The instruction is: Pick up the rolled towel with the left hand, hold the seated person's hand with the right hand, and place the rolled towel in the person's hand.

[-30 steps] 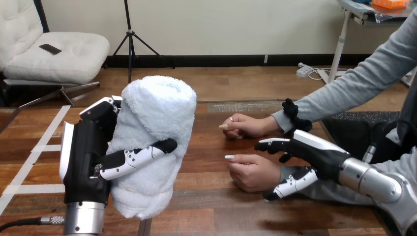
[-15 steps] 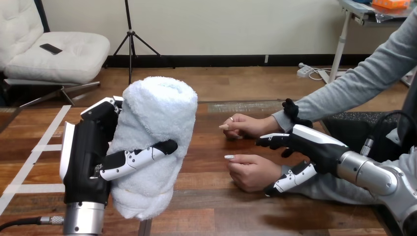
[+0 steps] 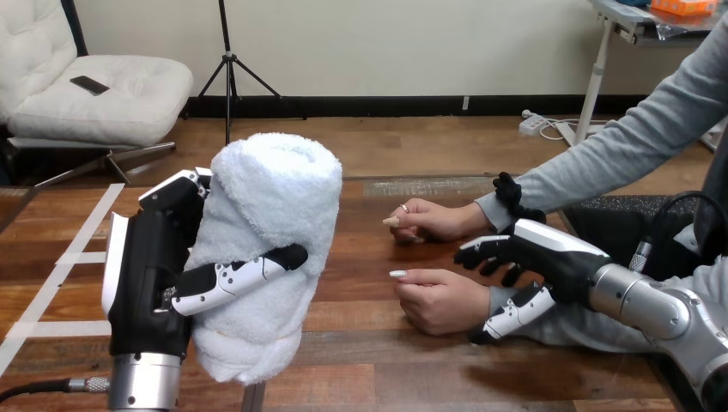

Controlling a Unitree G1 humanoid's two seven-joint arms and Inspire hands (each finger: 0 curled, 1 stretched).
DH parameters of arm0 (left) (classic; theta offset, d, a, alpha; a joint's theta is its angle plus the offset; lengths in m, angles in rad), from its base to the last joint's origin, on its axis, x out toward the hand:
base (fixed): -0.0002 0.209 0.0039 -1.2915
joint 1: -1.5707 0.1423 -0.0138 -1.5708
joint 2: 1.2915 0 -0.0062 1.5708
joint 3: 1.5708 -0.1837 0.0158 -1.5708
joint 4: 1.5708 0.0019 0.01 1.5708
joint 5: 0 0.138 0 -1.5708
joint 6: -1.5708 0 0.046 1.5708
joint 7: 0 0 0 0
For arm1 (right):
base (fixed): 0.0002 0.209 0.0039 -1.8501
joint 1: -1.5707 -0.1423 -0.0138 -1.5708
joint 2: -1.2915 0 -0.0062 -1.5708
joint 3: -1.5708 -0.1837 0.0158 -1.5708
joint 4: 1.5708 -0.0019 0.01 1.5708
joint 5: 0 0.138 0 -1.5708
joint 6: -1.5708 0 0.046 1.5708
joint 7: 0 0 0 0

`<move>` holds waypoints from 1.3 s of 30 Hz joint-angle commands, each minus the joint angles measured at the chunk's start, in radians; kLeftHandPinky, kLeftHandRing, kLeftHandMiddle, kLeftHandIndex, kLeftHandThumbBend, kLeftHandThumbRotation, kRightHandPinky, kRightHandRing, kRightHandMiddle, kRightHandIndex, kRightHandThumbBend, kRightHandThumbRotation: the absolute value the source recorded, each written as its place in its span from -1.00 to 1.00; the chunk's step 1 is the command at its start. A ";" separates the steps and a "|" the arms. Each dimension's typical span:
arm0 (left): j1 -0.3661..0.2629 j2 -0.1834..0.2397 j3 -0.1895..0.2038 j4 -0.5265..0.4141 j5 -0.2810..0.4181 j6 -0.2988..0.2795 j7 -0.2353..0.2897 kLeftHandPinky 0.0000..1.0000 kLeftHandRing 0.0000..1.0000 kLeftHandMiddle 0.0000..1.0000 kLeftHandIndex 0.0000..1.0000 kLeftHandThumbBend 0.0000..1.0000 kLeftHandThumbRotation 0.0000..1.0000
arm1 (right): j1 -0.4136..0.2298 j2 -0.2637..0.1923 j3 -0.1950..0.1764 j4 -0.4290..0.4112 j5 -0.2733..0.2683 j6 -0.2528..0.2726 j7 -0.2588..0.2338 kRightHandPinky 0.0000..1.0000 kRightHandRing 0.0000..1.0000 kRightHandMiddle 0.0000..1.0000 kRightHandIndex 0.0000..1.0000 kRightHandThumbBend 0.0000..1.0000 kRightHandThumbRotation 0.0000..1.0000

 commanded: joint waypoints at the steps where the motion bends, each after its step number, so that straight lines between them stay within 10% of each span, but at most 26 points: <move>1: -0.079 0.014 0.009 -0.005 -0.011 -0.036 -0.007 -0.41 -0.36 -0.25 -0.20 0.00 -1.00 | -0.109 -0.034 0.014 0.011 -0.015 0.013 -0.026 0.43 0.61 0.67 0.66 1.00 -0.38; 39: -0.088 0.009 0.038 0.036 -0.035 -0.052 -0.013 -0.40 -0.34 -0.23 -0.17 0.06 -1.00 | -0.112 -0.087 0.034 0.008 -0.018 0.093 0.034 0.46 0.65 0.70 0.65 0.94 -0.03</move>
